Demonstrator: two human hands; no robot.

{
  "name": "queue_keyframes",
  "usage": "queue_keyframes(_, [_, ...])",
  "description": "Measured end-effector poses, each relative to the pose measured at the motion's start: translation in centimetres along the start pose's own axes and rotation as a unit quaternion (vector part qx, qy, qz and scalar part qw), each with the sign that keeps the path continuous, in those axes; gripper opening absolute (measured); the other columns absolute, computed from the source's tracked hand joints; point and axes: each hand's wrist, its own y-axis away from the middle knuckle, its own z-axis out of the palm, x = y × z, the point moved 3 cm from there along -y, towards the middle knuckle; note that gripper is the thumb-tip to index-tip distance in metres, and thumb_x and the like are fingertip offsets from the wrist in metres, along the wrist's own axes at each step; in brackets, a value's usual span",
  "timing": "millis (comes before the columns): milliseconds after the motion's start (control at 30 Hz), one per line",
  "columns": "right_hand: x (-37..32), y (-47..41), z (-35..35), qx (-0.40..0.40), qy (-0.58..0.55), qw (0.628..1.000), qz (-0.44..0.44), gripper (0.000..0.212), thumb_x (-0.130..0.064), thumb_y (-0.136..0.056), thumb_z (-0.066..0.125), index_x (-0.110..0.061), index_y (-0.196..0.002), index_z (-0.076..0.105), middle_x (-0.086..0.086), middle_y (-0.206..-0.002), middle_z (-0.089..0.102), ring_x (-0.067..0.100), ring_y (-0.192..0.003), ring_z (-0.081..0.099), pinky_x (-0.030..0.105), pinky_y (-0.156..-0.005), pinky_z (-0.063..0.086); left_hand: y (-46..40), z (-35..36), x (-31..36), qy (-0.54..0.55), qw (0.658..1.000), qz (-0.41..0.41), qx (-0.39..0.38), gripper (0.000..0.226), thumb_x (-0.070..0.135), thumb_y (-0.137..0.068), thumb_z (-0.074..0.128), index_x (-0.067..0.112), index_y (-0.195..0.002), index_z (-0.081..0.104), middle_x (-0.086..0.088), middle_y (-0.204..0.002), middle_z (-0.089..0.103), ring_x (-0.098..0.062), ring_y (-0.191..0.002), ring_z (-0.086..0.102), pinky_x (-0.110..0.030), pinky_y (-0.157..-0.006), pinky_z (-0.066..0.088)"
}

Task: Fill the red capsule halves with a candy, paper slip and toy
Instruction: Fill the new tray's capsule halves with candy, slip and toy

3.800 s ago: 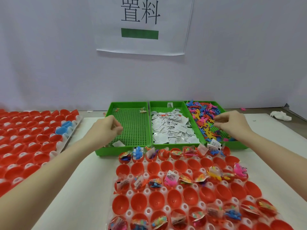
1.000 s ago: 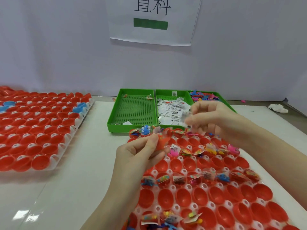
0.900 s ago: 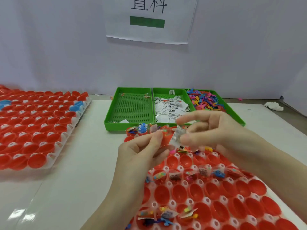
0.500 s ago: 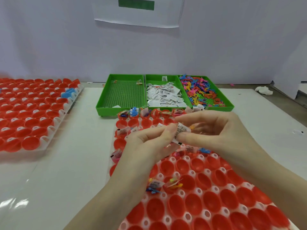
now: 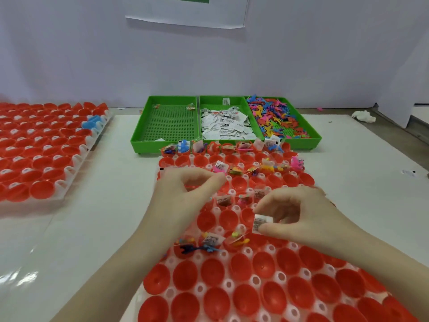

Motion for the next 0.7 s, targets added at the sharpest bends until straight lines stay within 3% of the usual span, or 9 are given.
queue_keyframes(133, [-0.6,-0.3,0.5,-0.025,0.137,0.990,-0.024,0.025,-0.012,-0.072,0.073,-0.036,-0.070,0.066,-0.009,-0.071,0.064,0.000,-0.064,0.059,0.013,-0.060,0.047,-0.2,-1.0,-0.3,0.017,0.999,-0.007,0.033,0.013,0.028,-0.077,0.067,0.020,-0.069,0.073,0.009,-0.070,0.071,0.004,-0.066,0.061,-0.005,-0.062,0.043])
queue_keyframes(367, [-1.6,-0.7,1.1,-0.100,0.298,0.948,-0.041,0.019,-0.016,-0.078,0.058,-0.027,-0.090,0.068,-0.014,-0.069,0.053,0.003,-0.069,0.054,0.010,-0.056,0.038,0.0,-1.1,-0.4,0.005,0.999,0.015,0.031,0.013,0.028,-0.079,0.066,0.023,-0.068,0.072,0.013,-0.071,0.071,0.002,-0.070,0.063,-0.006,-0.065,0.045])
queue_keyframes(467, [-1.6,-0.8,1.4,-0.118,0.337,0.933,-0.038,0.012,-0.015,-0.079,0.055,-0.020,-0.086,0.064,-0.008,-0.076,0.054,0.009,-0.075,0.053,0.016,-0.061,0.044,0.5,-0.8,-0.2,-0.029,0.999,0.040,0.001,0.013,0.032,-0.076,0.063,0.028,-0.067,0.071,0.020,-0.070,0.068,0.005,-0.073,0.062,-0.007,-0.068,0.044])
queue_keyframes(533, [-1.7,-0.9,1.8,-0.122,0.349,0.929,-0.025,0.016,-0.012,-0.079,0.055,-0.015,-0.089,0.066,-0.001,-0.086,0.061,0.016,-0.082,0.058,0.029,-0.071,0.052,0.9,-0.6,0.0,-0.052,0.997,0.062,-0.014,0.012,0.033,-0.075,0.063,0.031,-0.065,0.069,0.024,-0.070,0.066,0.007,-0.074,0.060,-0.004,-0.068,0.041])
queue_keyframes(633, [-1.9,-1.2,1.8,-0.111,0.338,0.935,-0.003,0.026,-0.012,-0.079,0.061,-0.025,-0.101,0.066,-0.004,-0.093,0.064,0.011,-0.086,0.056,0.025,-0.075,0.050,1.2,-0.4,0.1,-0.069,0.994,0.084,-0.021,0.012,0.032,-0.076,0.063,0.031,-0.065,0.068,0.024,-0.071,0.065,0.008,-0.075,0.059,-0.003,-0.070,0.039])
queue_keyframes(700, [-1.9,-1.2,1.7,-0.096,0.306,0.947,0.010,0.027,-0.011,-0.077,0.065,-0.030,-0.096,0.063,-0.009,-0.089,0.062,0.007,-0.081,0.054,0.026,-0.074,0.052,1.3,-0.4,0.1,-0.067,0.994,0.088,-0.022,0.012,0.032,-0.076,0.063,0.031,-0.065,0.068,0.024,-0.070,0.065,0.008,-0.074,0.059,-0.003,-0.070,0.039])
